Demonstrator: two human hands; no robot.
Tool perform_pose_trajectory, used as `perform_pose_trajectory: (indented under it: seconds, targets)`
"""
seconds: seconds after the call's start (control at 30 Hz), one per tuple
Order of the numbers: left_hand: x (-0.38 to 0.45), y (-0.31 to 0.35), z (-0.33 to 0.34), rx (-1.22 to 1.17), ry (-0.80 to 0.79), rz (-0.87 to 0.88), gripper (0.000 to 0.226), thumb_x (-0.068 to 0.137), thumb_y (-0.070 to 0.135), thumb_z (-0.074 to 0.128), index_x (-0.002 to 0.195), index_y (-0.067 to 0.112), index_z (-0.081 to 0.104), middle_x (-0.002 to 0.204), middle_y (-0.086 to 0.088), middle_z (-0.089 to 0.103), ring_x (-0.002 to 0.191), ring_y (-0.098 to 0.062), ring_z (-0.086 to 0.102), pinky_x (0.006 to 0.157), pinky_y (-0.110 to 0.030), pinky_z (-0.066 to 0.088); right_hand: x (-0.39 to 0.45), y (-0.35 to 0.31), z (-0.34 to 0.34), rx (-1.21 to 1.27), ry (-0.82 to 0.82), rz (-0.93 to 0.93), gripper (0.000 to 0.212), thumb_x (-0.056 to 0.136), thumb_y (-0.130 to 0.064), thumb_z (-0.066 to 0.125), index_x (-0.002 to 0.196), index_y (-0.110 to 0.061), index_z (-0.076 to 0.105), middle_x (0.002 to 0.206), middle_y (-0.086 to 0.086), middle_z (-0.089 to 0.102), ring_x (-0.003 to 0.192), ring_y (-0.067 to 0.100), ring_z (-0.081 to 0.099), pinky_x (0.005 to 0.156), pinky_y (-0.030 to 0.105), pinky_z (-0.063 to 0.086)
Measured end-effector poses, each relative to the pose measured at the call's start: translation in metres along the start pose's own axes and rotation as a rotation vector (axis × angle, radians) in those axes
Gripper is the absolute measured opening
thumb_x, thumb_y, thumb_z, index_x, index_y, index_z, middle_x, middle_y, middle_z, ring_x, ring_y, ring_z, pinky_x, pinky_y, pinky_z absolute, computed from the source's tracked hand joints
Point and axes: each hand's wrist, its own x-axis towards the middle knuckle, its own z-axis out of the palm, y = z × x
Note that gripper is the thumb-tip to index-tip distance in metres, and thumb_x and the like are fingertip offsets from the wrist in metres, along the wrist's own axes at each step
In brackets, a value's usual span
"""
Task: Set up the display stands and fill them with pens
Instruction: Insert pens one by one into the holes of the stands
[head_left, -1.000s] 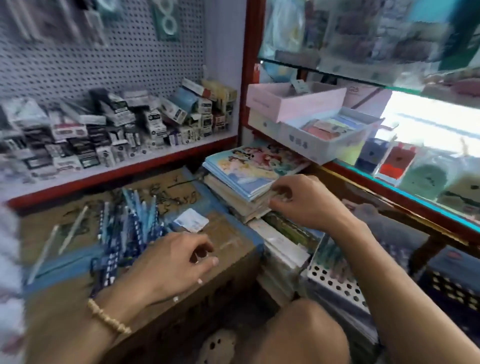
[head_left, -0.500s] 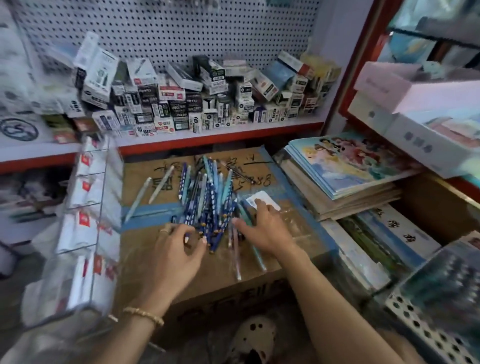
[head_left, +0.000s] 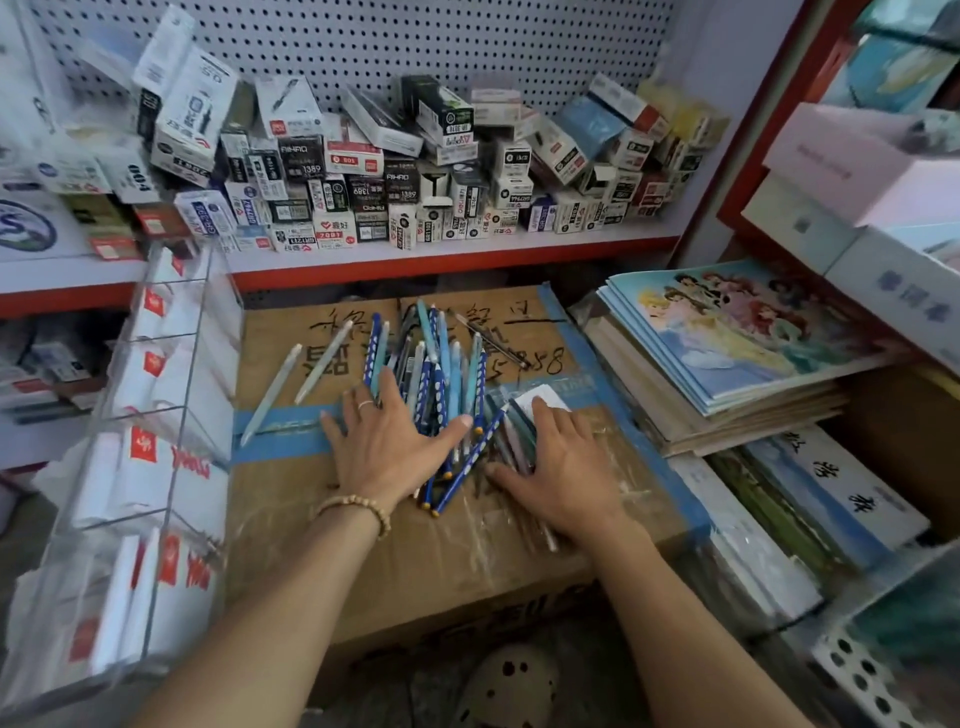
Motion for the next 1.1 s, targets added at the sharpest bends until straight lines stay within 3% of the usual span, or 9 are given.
perform_pose_trajectory:
  seconds: [0.07,0.17,0.23,0.33,0.47,0.57,0.77,0.93,1.1]
  targets:
    - [0.006,0.004,0.001,0.02,0.03,0.045,0.111,0.079,0.081,0.049,0.157,0.014,0.006,0.159,-0.017,0.025,0.147,-0.034,0.021,0.118,-0.052,0.019,0.005,0.001,-0.002,-0.083,0.042,0.015,0.087,0.084,-0.071,0.055,0.146,-0.013,0.035,0.142,0.008,0.044,0.133,0.03,0.038,0.104,0.044,0.041]
    - [0.005,0.004,0.002,-0.013,0.086,0.128,0.083,0.089,0.059,0.056,0.151,0.013,0.027,0.146,-0.013,0.041,0.135,-0.031,0.038,0.109,-0.045,0.034,0.013,0.003,-0.002,-0.055,0.044,-0.004,0.061,0.091,-0.056,0.057,0.132,-0.011,0.051,0.128,0.009,0.05,0.122,0.03,0.046,0.094,0.041,0.047]
    - [0.004,0.0,-0.001,-0.058,0.095,0.158,0.067,0.091,0.047,0.06,0.146,0.015,0.038,0.14,-0.009,0.045,0.128,-0.027,0.045,0.103,-0.042,0.041,0.018,0.001,-0.002,-0.01,0.038,0.019,0.053,0.09,-0.048,0.059,0.127,-0.01,0.055,0.122,0.01,0.051,0.118,0.031,0.047,0.091,0.041,0.047]
    - [0.0,-0.006,-0.006,-0.116,0.07,0.169,0.06,0.093,0.035,0.061,0.147,0.021,0.038,0.136,-0.007,0.045,0.114,-0.024,0.054,0.091,-0.037,0.049,0.021,-0.004,0.001,-0.019,0.049,0.052,0.051,0.088,-0.044,0.058,0.123,-0.007,0.058,0.119,0.012,0.052,0.116,0.032,0.048,0.091,0.04,0.045]
    - [0.005,-0.006,-0.014,-0.109,0.009,0.121,0.07,0.092,0.037,0.065,0.149,0.02,0.029,0.137,-0.012,0.043,0.107,-0.027,0.058,0.078,-0.03,0.046,0.027,-0.008,0.002,-0.023,0.062,0.073,0.056,0.091,-0.052,0.059,0.124,-0.007,0.055,0.12,0.013,0.054,0.114,0.032,0.05,0.09,0.04,0.044]
    - [0.019,0.002,-0.02,-0.012,-0.018,0.063,0.088,0.084,0.055,0.069,0.147,0.012,0.027,0.137,-0.017,0.046,0.122,-0.033,0.051,0.089,-0.041,0.049,0.035,-0.009,-0.002,0.036,0.027,0.066,0.054,0.092,-0.052,0.061,0.123,-0.009,0.052,0.118,0.011,0.055,0.105,0.032,0.057,0.084,0.041,0.05]
    - [0.022,0.008,-0.019,0.153,-0.044,0.141,0.047,0.101,0.034,0.051,0.135,0.004,0.039,0.128,-0.019,0.049,0.111,-0.034,0.056,0.082,-0.04,0.05,0.037,-0.006,-0.003,-0.042,-0.019,0.054,0.037,0.099,-0.038,0.049,0.121,-0.008,0.053,0.117,0.01,0.053,0.095,0.03,0.06,0.079,0.042,0.052]
    - [0.018,0.002,-0.026,0.229,-0.108,0.136,0.036,0.104,0.023,0.044,0.133,0.004,0.037,0.122,-0.016,0.05,0.084,-0.028,0.056,0.068,-0.037,0.044,0.041,-0.006,-0.006,-0.051,-0.03,0.057,0.041,0.099,-0.044,0.053,0.121,-0.01,0.052,0.114,0.008,0.056,0.095,0.027,0.061,0.08,0.042,0.054]
    - [0.014,-0.004,-0.036,0.25,-0.159,0.078,0.03,0.104,0.026,0.04,0.125,0.006,0.045,0.106,-0.007,0.052,0.085,-0.024,0.054,0.072,-0.039,0.045,0.043,-0.004,-0.005,-0.103,-0.045,0.051,0.033,0.101,-0.034,0.048,0.121,-0.008,0.052,0.113,0.01,0.058,0.089,0.025,0.057,0.072,0.035,0.045]
